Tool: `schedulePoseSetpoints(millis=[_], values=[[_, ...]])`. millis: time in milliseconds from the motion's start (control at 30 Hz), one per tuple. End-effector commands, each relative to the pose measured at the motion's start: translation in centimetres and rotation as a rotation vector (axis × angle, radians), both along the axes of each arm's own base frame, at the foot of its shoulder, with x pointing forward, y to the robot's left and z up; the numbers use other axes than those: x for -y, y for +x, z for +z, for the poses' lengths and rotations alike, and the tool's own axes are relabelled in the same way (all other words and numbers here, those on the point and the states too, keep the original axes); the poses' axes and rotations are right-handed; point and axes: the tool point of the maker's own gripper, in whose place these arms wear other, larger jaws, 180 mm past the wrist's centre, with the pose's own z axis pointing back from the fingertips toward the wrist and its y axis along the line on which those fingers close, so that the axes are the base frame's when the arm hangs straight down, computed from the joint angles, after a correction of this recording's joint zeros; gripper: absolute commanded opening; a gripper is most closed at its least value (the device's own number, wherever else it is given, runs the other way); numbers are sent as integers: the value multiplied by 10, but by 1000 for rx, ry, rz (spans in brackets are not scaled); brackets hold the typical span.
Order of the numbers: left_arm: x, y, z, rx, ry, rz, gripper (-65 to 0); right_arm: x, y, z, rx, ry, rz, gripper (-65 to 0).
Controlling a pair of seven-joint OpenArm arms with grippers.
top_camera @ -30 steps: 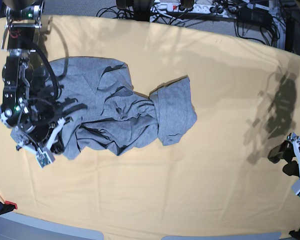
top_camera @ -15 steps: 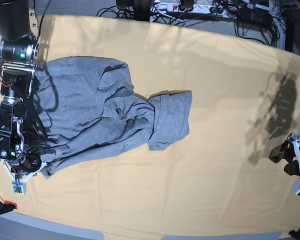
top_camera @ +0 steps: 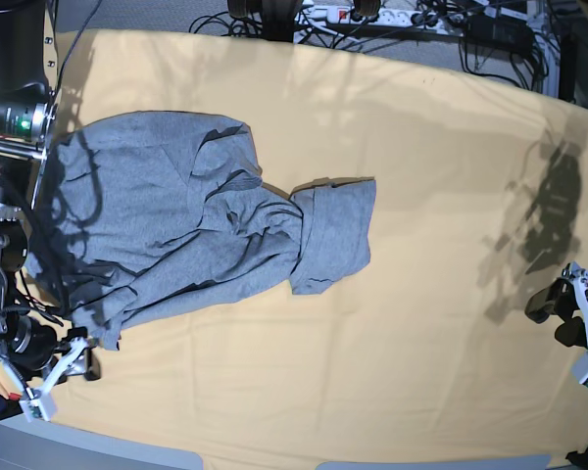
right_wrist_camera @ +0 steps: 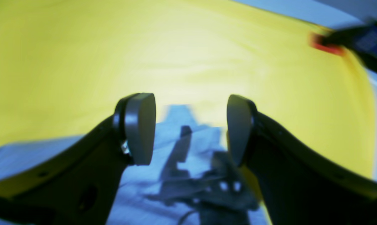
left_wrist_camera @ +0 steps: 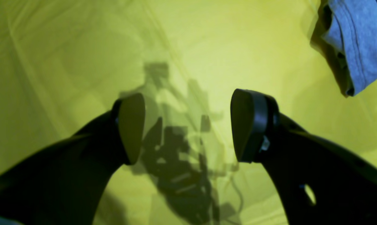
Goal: Layout the t-shirt on the table in an organized manner, then fold the t-shirt properly
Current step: 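Drag the hem outward with the right gripper to flatten, then release, then grasp the shirt corner near the right gripper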
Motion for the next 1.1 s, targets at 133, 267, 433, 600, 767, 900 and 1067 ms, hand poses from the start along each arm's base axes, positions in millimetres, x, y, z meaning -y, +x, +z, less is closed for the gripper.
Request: schedulePoseSetpoints(millis=[133,267,433,600,767,900,1067], values=[[-1,5,22,59,-16,-3,-218,-45,-36,8,21,12,238,-306],[-1,5,22,61,-17,-3,-218,-71,-79,8,57,24,348,-337],[-1,5,22,61,-17,-3,-218,-88,-146,0,20,64,442,-337],[-1,5,23,61,-18,-3,-218,-97,-212,-34,-132,140,495,-336],[-1,5,22,61,-18,-3,-218,-79,-256,-88,-330,67,427,-330],[0,5,23,61,-20,-4,-218,-71,-270,-103,-348,42,383,-242],[2,4,23,61,-30,-10,-218,-70,-281,-112,-354,48,365,-228]])
